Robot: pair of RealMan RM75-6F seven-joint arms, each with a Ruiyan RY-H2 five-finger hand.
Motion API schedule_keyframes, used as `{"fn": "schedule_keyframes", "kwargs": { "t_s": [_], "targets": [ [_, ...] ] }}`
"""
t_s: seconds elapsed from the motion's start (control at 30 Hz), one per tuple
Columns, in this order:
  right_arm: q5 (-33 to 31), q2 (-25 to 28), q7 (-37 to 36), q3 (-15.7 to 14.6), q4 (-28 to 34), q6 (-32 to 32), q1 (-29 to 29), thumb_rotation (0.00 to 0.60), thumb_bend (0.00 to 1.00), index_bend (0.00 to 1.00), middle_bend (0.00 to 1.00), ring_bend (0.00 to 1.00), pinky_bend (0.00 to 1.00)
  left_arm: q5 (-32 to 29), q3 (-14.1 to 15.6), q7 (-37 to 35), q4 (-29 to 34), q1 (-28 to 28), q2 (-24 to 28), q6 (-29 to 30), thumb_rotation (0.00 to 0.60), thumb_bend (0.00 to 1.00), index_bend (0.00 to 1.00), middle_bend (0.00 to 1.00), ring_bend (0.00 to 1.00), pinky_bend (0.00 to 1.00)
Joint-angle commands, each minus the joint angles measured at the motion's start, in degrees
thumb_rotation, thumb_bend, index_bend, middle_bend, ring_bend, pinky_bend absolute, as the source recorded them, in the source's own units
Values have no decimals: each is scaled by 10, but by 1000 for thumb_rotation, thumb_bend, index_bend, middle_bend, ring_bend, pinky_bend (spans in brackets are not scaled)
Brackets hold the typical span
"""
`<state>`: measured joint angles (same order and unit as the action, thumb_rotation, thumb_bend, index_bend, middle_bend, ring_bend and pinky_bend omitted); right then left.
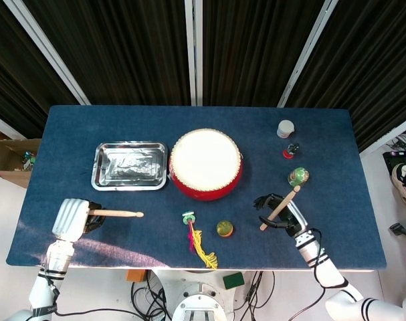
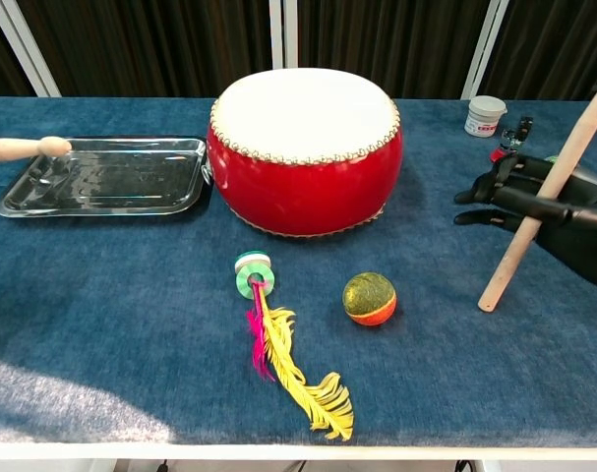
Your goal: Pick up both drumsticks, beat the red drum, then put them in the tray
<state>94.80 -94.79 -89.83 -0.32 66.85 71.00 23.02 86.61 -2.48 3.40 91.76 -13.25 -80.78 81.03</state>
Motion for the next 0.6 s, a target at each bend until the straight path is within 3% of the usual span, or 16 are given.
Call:
{"fn": "schedule_keyframes", "kwargs": {
  "t_s": [0.03, 0.2, 0.27, 0.37, 0.5, 0.6],
  "targets": [
    [4, -22, 35, -12, -12, -7, 5, 600, 176, 671, 553, 339, 397, 0, 1, -3, -2, 1, 0, 0, 600, 446, 1000, 1000, 1000, 1000],
    [7, -49, 66, -25, -31, -18, 11, 600, 181, 761, 591, 400, 443, 2, 1, -10, -4, 2, 1, 2, 600, 445, 1000, 1000, 1000, 1000],
    [7, -62, 87, -29, -42, -20, 11, 600, 189, 852, 652, 467, 497, 3, 2, -12, -5, 2, 1, 2, 600, 446, 1000, 1000, 1000, 1000],
    [3, -82, 117, -29, -57, -18, 10, 600, 228, 987, 796, 645, 634, 5, 2, -15, -6, 2, 2, 1, 600, 445, 1000, 1000, 1000, 1000],
    [-1, -108, 144, -20, -75, 4, 5, 600, 397, 1000, 963, 911, 817, 8, 2, -18, -8, 1, 2, 1, 600, 445, 1000, 1000, 1000, 1000],
    [8, -113, 186, -19, -90, 15, 10, 600, 656, 1000, 1000, 998, 959, 8, 0, -17, -12, -3, 3, -4, 600, 445, 1000, 1000, 1000, 1000]
  ]
}}
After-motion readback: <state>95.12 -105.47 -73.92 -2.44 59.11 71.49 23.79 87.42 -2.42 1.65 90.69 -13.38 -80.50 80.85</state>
